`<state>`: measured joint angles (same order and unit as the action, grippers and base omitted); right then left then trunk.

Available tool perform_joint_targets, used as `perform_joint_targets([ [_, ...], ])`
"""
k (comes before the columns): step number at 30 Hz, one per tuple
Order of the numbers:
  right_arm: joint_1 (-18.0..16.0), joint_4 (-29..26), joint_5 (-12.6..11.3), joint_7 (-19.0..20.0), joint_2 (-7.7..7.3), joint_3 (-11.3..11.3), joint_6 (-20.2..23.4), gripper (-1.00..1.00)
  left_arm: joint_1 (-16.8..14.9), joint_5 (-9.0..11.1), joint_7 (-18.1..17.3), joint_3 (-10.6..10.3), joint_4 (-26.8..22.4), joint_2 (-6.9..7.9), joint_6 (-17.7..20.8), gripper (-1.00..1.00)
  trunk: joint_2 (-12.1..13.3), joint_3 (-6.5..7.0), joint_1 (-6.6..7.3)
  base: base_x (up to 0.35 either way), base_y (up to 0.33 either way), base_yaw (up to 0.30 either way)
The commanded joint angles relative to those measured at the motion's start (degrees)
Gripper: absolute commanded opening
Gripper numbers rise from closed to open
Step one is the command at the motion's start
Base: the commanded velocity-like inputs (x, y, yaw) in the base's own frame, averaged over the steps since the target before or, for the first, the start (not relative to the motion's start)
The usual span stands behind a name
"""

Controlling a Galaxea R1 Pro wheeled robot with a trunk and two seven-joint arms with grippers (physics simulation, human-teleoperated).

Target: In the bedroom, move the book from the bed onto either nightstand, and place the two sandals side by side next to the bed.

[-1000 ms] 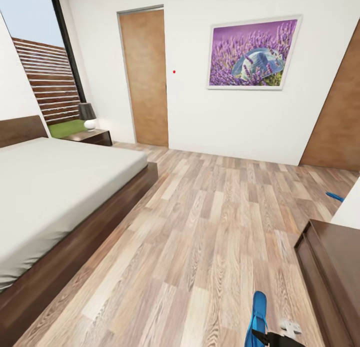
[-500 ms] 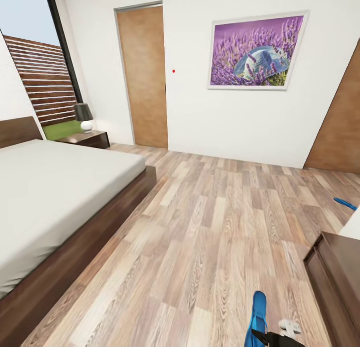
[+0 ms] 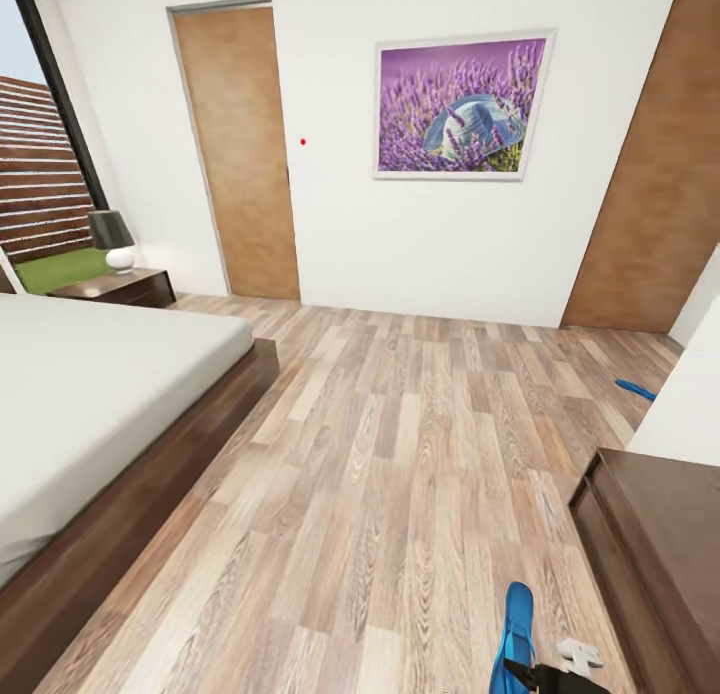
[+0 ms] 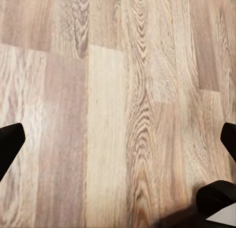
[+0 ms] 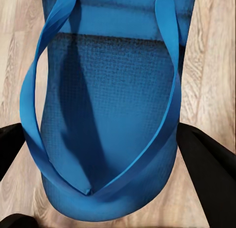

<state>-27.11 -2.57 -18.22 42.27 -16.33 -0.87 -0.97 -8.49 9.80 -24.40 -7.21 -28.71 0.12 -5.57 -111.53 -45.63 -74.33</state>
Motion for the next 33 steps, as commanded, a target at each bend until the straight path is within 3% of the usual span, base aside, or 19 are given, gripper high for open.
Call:
perform_joint_targets([
  [1,0.0,0.1,-0.1,0.2,-0.01,-0.1,-0.1,-1.0,0.0,0.6,0.0,-0.3,0.1,0.05,-0.1,1.0,0.0,-0.05,0.01,0.001,0.0,-0.276],
  [12,0.0,0.1,0.0,0.2,-0.01,-0.1,-0.1,-1.0,0.0,0.6,0.0,-0.4,0.1,-0.03,-0.1,1.0,0.0,-0.05,0.01,0.03,0.0,-0.185],
  [33,0.0,0.1,-0.1,0.2,0.01,-0.1,-0.1,-1.0,0.0,0.6,0.0,-0.4,0.1,-0.04,-0.1,1.0,0.0,-0.05,0.01,0.307,-0.001,-0.003],
])
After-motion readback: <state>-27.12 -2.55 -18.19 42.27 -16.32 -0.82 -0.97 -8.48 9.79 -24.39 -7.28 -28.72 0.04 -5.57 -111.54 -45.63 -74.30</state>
